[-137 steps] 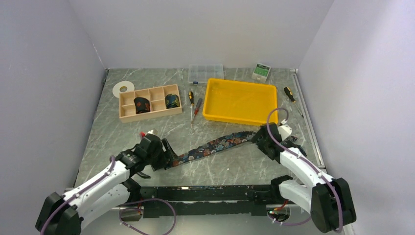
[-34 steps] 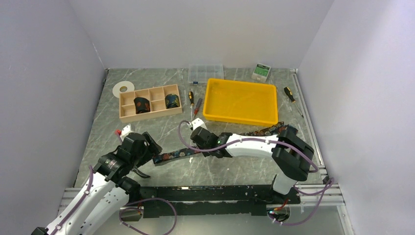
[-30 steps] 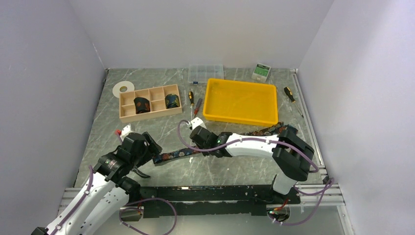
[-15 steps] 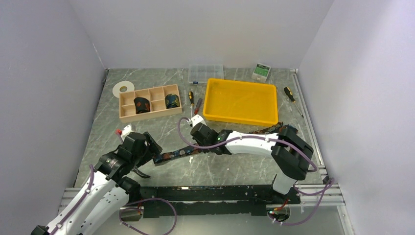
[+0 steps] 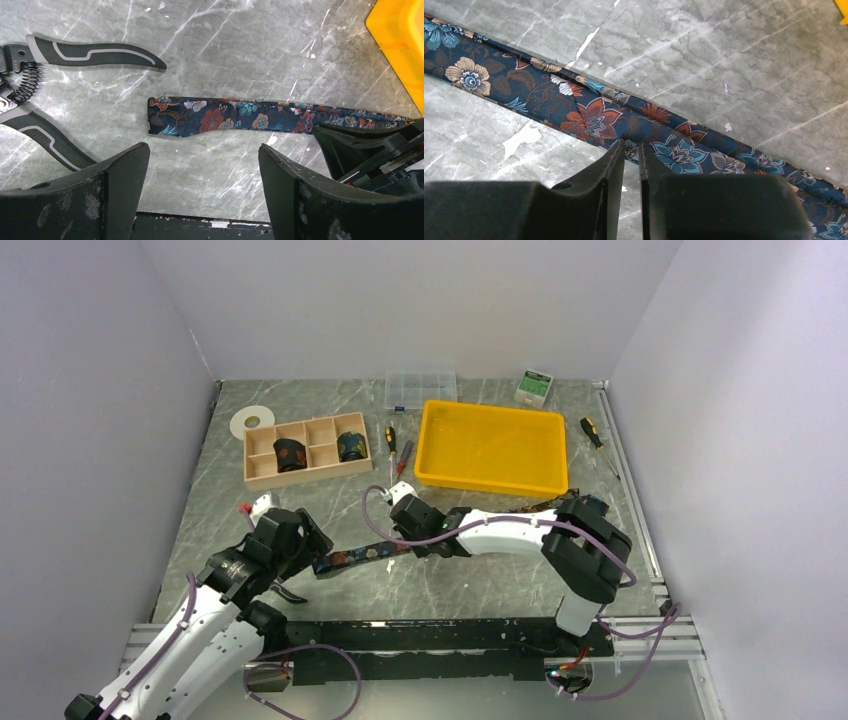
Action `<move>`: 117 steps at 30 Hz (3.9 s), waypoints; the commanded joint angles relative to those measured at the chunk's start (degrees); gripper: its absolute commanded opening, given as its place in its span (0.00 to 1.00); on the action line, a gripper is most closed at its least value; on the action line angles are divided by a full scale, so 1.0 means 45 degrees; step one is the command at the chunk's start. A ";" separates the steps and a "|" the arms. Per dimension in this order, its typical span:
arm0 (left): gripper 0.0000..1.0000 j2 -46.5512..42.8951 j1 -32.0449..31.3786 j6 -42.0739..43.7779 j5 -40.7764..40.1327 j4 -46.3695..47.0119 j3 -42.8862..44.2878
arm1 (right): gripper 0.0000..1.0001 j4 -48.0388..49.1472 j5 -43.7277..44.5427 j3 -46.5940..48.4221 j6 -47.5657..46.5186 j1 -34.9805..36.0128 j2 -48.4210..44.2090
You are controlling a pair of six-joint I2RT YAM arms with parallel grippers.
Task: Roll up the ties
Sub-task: Flatten out the tie at the center of the board.
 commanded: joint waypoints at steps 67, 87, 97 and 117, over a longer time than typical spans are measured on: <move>0.03 0.3911 0.0093 -0.1960 -0.1253 0.2662 -0.2172 | 0.42 0.4772 -0.0335 -0.4240 0.3888 -0.4584 -0.4125; 0.09 0.2167 0.0095 -0.0846 -0.0277 0.2587 -0.1800 | 0.38 0.2173 0.2566 -0.2764 0.5361 -0.5843 -0.0898; 0.10 0.3724 0.0095 -0.0843 -0.0334 0.3633 -0.2182 | 0.39 0.0069 0.2171 -0.4182 0.8608 -0.6141 -0.1536; 0.08 0.5189 0.0154 -0.0527 -0.0057 0.4643 -0.2334 | 0.51 -0.2405 0.2786 -0.6251 1.1037 -0.6187 -0.6308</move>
